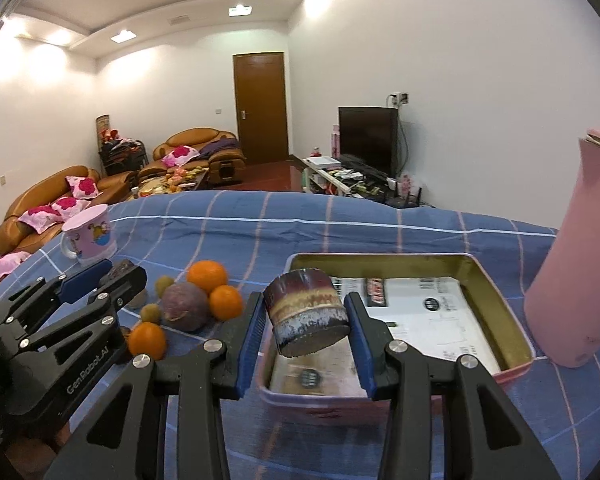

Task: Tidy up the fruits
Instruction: 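Carry the cylinder with the right tool while the left tool carries the dark fruit into the tin, then lower the cylinder into the tin box and open the right tool, then move both tools back from the tin toward the remaining fruit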

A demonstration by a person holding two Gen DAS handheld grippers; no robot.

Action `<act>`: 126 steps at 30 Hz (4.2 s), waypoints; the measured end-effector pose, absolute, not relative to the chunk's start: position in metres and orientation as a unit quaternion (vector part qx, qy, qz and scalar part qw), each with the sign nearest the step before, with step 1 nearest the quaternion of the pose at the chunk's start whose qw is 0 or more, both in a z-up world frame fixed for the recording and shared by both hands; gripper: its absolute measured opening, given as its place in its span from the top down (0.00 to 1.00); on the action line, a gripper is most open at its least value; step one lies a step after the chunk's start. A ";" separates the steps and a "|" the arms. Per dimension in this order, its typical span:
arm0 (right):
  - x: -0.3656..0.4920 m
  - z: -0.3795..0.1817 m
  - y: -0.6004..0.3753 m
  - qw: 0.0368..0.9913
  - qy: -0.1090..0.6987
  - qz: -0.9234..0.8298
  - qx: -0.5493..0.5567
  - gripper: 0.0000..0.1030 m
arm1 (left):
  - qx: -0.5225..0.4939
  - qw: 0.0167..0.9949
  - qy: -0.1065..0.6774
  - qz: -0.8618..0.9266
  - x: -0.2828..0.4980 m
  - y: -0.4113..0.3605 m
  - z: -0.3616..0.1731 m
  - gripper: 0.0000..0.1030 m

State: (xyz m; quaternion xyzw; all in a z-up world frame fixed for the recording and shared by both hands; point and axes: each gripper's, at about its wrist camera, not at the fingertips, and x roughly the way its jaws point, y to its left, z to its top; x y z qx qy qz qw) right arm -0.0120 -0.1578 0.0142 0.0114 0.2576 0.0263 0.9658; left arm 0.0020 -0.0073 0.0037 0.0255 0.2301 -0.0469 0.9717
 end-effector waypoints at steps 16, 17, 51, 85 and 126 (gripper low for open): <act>-0.019 0.013 -0.216 0.967 0.254 -0.020 0.013 0.59 | 0.034 0.970 0.224 -0.088 0.002 -0.071 0.008 0.62; -0.019 0.014 -0.220 0.967 0.254 -0.023 0.014 0.59 | 0.035 0.970 0.224 -0.090 0.003 -0.075 0.008 0.62; 0.013 -0.005 -0.276 0.949 0.305 -0.081 -0.005 0.58 | 0.075 0.944 0.275 -0.164 0.039 -0.155 -0.008 0.62; -0.008 0.009 -0.305 0.966 0.228 -0.056 0.111 0.19 | 0.022 0.966 0.231 -0.116 0.027 -0.125 0.001 0.00; -0.035 0.005 -0.260 0.962 0.223 -0.113 0.111 0.18 | 0.037 0.971 0.225 -0.075 0.002 -0.061 0.002 0.00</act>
